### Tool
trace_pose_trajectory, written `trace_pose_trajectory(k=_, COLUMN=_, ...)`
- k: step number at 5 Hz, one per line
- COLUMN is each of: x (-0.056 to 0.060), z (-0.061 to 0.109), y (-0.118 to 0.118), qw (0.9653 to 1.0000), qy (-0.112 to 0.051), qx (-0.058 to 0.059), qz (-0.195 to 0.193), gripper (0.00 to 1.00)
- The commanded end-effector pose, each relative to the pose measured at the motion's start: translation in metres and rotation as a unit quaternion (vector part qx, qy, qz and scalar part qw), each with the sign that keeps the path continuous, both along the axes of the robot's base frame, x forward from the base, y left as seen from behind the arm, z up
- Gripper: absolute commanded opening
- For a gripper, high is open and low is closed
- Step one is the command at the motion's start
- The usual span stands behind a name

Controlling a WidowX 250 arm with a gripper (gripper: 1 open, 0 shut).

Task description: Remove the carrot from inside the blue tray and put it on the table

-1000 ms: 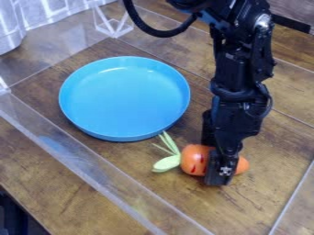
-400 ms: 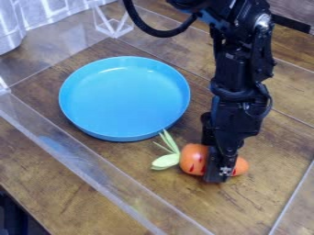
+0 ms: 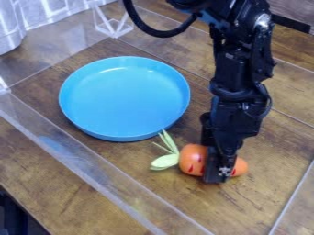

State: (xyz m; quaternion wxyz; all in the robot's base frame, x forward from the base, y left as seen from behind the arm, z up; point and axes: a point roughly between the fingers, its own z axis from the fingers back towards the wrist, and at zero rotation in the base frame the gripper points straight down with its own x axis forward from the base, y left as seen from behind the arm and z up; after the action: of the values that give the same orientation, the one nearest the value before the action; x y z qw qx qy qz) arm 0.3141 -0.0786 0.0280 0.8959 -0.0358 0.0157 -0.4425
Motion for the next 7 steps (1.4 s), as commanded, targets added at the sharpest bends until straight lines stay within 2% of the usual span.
trace_pose_trajectory(k=1, x=0.01, z=0.025, y=0.007, qw=0.9992, qy=-0.036, qx=-0.009, qz=0.013, gripper=0.0)
trace_pose_trajectory(k=2, x=0.009, z=0.027, y=0.008, qw=0.9992, qy=-0.035, qx=-0.012, qz=0.015, gripper=1.0)
trace_pose_trajectory(k=3, x=0.009, z=0.028, y=0.009, qw=0.9992, qy=-0.035, qx=-0.013, qz=0.013, gripper=0.0)
trace_pose_trajectory(k=5, x=0.008, z=0.031, y=0.011, qw=0.9992, qy=-0.034, qx=-0.016, qz=0.014, gripper=0.0)
trace_pose_trajectory(k=6, x=0.007, z=0.033, y=0.01, qw=0.999, qy=-0.035, qx=-0.023, qz=0.016, gripper=1.0)
trace_pose_trajectory(k=7, x=0.007, z=0.035, y=0.009, qw=0.9988, qy=-0.037, qx=-0.027, qz=0.017, gripper=1.0)
